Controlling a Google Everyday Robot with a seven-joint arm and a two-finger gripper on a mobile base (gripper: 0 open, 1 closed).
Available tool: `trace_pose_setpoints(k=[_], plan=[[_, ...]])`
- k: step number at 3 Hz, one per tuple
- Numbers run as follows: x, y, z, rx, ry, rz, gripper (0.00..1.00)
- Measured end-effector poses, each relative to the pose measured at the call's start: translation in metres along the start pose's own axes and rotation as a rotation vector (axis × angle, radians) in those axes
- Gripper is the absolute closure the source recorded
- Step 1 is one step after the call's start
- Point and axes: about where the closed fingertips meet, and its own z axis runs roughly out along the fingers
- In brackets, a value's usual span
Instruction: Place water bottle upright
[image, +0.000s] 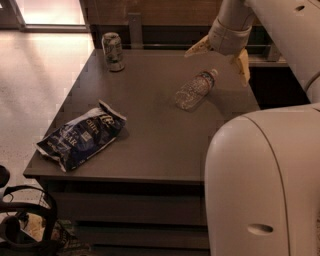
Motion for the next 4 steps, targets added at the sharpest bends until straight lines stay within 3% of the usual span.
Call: trace_pose_setpoints(k=[2,4], plan=[[0.008,0.018,0.027,0.009,0.061,0.019,0.0],[0.011,0.019,0.045,0.055,0.109,0.057,0.0]])
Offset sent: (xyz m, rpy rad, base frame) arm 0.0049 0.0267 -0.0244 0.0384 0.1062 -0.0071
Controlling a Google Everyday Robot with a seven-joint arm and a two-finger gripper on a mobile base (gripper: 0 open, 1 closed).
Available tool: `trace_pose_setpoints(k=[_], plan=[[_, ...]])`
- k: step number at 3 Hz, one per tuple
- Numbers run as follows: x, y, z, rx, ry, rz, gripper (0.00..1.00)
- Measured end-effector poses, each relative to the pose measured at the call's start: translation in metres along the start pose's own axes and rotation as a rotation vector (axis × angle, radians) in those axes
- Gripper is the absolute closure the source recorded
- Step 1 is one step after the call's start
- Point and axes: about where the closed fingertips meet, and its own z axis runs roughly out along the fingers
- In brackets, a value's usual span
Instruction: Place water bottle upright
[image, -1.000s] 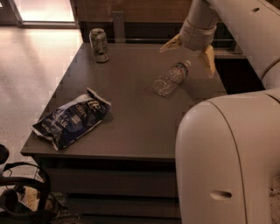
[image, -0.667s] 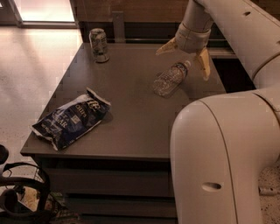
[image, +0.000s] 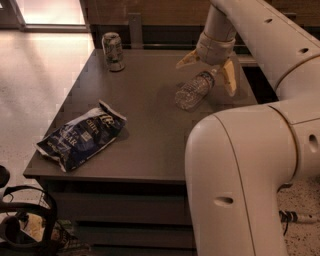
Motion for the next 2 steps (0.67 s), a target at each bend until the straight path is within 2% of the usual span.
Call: trace_pose_setpoints(k=[2], plan=[[-0.0031,0.0006,0.0134,0.017,0.024,0.015,0.02]])
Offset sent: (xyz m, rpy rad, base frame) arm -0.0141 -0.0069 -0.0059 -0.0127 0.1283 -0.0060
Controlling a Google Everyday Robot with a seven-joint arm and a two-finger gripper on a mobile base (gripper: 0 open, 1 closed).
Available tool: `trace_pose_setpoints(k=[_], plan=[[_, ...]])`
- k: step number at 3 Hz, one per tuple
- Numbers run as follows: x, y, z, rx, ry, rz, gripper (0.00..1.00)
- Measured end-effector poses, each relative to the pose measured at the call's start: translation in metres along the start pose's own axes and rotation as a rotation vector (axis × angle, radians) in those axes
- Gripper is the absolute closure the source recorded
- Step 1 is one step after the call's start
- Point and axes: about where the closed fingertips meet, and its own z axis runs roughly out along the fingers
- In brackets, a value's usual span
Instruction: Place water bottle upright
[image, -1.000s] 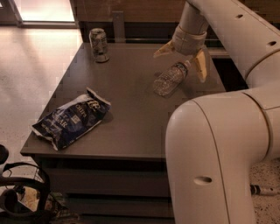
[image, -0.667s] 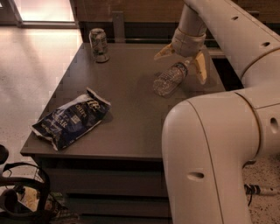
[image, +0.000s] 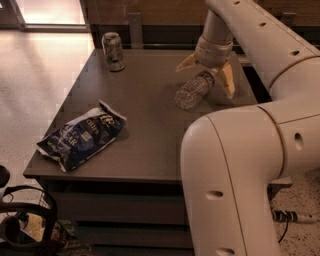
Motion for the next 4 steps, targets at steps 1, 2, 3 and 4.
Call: trace_pose_setpoints(k=[1,2,3,4], plan=[[-0.005,0.006,0.003,-0.02,-0.017,-0.002,0.25],[-0.011,0.014,0.01,-0.04,-0.034,-0.006,0.64],[-0.013,0.016,0.012,-0.044,-0.037,-0.008,0.86],[-0.014,0.018,0.013,-0.049,-0.04,-0.009,1.0]])
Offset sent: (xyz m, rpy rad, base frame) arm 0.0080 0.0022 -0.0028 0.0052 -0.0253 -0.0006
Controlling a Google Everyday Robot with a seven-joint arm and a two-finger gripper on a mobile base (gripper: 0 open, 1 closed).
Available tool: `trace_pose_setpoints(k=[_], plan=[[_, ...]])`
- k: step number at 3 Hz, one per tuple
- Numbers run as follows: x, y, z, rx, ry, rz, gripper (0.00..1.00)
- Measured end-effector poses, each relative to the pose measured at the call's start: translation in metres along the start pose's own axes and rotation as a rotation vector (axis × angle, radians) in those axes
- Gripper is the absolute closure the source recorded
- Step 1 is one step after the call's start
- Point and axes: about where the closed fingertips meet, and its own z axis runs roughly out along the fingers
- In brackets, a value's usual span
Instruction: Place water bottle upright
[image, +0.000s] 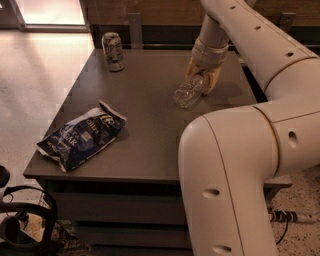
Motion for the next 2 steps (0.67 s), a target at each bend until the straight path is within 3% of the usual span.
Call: trace_pose_setpoints(k=[2], plan=[[-0.0055,0.0033,-0.0084,-0.02,-0.031,-0.007,1.0]])
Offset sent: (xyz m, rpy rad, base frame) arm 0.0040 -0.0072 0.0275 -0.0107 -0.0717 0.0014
